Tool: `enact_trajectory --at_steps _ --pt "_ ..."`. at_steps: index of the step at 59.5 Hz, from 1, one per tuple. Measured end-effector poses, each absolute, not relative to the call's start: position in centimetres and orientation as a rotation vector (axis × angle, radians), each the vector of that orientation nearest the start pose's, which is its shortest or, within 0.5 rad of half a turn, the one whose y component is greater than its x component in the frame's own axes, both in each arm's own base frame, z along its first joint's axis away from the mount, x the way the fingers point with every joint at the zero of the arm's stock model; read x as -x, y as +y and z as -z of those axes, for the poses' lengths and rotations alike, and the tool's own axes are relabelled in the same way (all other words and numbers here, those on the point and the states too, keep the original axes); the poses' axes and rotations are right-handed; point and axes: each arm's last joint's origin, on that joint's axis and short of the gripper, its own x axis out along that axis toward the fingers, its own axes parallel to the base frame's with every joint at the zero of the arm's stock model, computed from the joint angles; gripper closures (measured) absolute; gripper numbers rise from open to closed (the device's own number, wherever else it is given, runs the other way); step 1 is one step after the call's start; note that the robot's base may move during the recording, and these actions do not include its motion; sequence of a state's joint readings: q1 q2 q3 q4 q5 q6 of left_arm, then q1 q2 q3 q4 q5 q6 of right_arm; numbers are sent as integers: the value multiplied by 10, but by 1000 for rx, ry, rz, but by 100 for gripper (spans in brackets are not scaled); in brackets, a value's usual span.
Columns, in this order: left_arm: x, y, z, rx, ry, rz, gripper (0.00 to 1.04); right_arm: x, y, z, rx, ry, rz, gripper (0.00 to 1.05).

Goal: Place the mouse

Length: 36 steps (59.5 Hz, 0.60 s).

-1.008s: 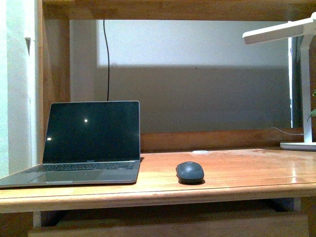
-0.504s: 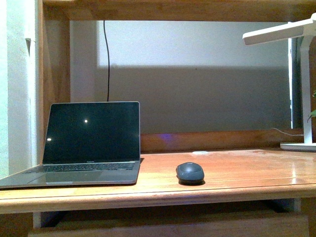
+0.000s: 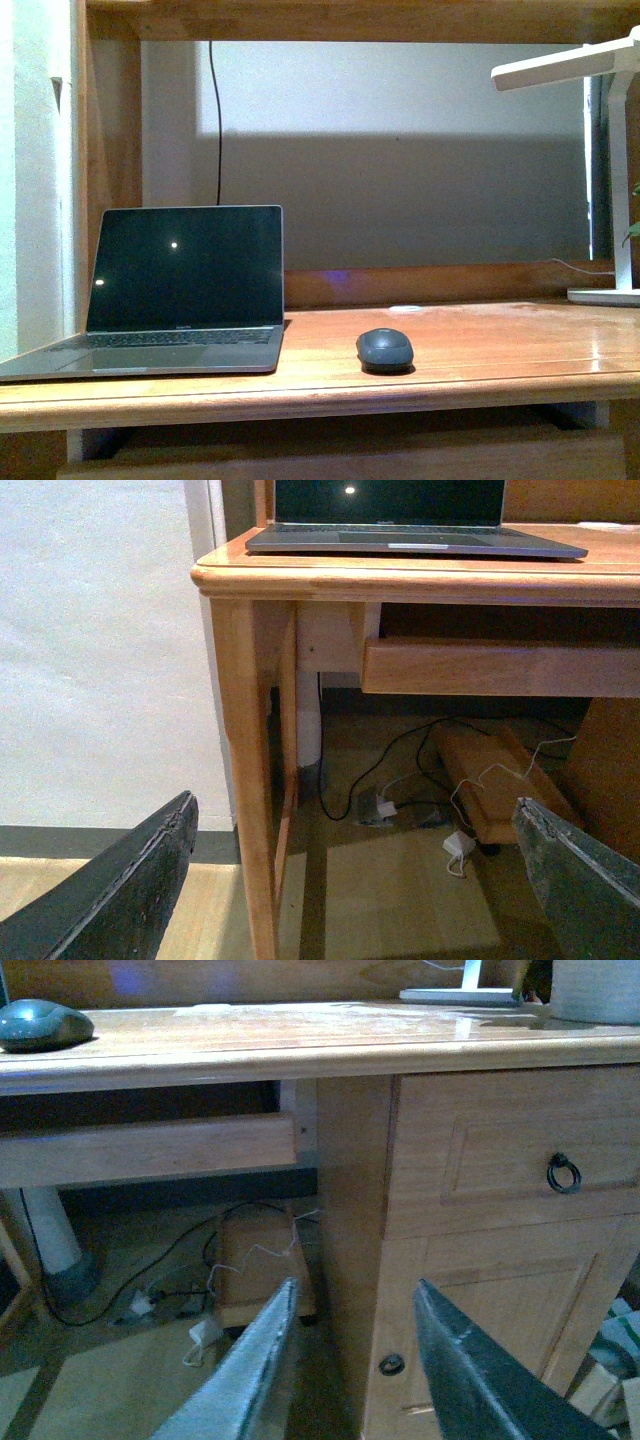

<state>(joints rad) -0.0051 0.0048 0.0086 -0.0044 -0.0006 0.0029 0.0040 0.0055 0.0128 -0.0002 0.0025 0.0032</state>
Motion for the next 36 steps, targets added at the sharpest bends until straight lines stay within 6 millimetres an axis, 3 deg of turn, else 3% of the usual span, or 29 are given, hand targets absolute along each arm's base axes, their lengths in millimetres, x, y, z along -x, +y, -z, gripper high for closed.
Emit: enact_trajectory --at_steps 17,36 --pt "-97 0 -166 -3 1 5 8 -97 0 -167 -4 -7 -2 8" --pt "-97 0 -166 -3 1 5 8 -97 0 -167 -3 -7 -2 7"
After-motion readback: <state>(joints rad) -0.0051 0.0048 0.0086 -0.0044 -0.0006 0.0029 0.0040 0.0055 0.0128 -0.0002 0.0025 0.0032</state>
